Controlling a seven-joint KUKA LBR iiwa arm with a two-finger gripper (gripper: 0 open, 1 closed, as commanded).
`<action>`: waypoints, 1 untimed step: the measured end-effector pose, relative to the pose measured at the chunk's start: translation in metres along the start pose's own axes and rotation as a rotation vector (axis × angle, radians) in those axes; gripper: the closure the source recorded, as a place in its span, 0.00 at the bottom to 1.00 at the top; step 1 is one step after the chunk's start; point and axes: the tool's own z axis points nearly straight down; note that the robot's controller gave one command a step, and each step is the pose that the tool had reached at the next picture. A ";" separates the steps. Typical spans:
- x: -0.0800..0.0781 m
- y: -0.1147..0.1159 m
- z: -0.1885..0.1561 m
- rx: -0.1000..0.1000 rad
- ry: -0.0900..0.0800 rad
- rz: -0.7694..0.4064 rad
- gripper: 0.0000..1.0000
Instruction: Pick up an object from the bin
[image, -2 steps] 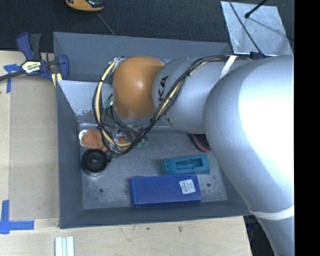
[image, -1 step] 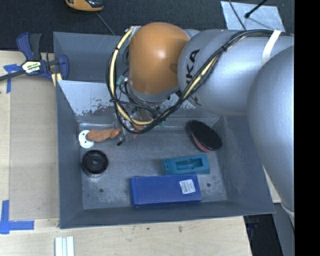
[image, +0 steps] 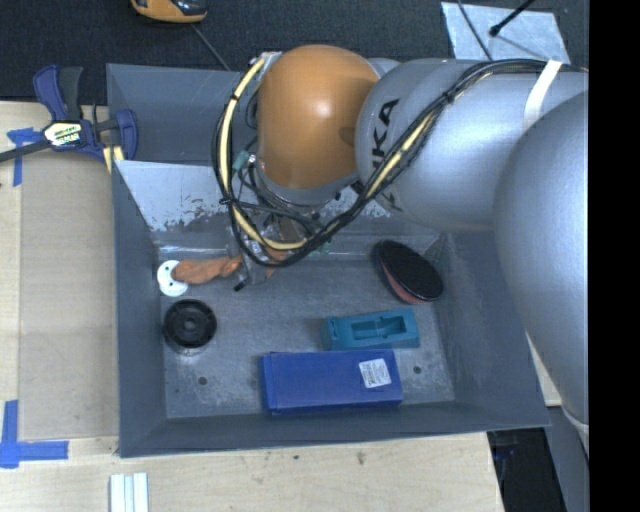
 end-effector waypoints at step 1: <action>0.009 -0.001 -0.048 0.000 0.007 0.010 1.00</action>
Offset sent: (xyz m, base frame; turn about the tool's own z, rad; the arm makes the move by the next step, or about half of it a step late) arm -0.0093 0.0021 0.1155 0.0156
